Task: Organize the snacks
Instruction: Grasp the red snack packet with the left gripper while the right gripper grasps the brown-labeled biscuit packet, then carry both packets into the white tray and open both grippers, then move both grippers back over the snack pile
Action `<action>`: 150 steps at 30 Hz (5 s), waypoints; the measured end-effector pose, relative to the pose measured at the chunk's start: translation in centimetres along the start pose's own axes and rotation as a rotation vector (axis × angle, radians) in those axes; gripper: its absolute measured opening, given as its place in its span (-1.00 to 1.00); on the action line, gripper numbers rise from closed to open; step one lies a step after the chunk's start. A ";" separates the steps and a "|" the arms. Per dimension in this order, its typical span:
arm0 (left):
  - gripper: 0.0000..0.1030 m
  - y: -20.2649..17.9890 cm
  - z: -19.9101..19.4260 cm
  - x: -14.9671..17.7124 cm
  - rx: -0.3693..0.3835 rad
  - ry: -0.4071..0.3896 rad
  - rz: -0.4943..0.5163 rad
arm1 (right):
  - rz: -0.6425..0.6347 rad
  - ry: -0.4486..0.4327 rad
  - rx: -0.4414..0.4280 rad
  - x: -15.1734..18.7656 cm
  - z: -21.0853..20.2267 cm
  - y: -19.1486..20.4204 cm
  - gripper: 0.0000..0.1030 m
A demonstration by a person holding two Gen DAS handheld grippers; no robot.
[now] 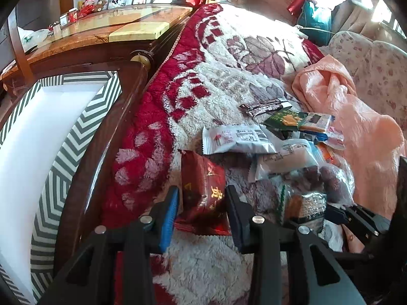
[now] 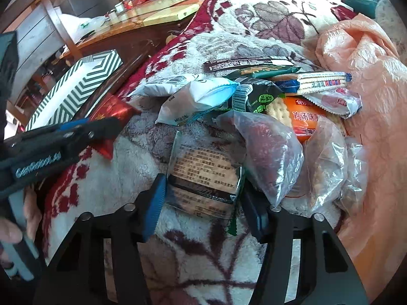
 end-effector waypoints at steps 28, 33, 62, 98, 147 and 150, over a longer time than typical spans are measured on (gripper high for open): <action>-0.30 3.1 -5.2 0.3 -0.012 -0.050 -0.019 | -0.127 -0.044 -0.058 -1.3 -3.5 3.6 -0.12; -0.30 4.8 -6.9 -0.5 -0.052 -0.084 -0.032 | -0.159 -0.061 -0.076 -2.8 -4.2 5.5 -0.12; -0.30 19.3 -8.6 -0.9 -0.230 -0.083 -0.222 | -0.405 -0.039 -0.228 -9.3 -1.1 21.4 -0.12; 0.45 25.7 -6.1 -0.3 -0.332 -0.022 -0.380 | -0.445 0.089 -0.321 -10.4 5.3 26.7 -0.12; 0.73 0.6 -0.6 -3.9 -0.129 0.066 0.016 | -0.032 0.015 -0.115 -0.8 -3.4 -0.7 0.04; 0.73 0.3 -0.1 -4.2 -0.159 0.058 0.044 | -0.015 0.000 -0.133 -0.9 -3.7 -1.0 0.04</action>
Point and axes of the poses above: each gripper's, at about its wrist camera, not at the fingertips, and z roughly the way its jaws point, y to its left, x to its underside, the point moved 5 cm from there along z, roughly the way its jaws point, and after that the axes turned 2 degrees about -z, right-handed, at the moved point
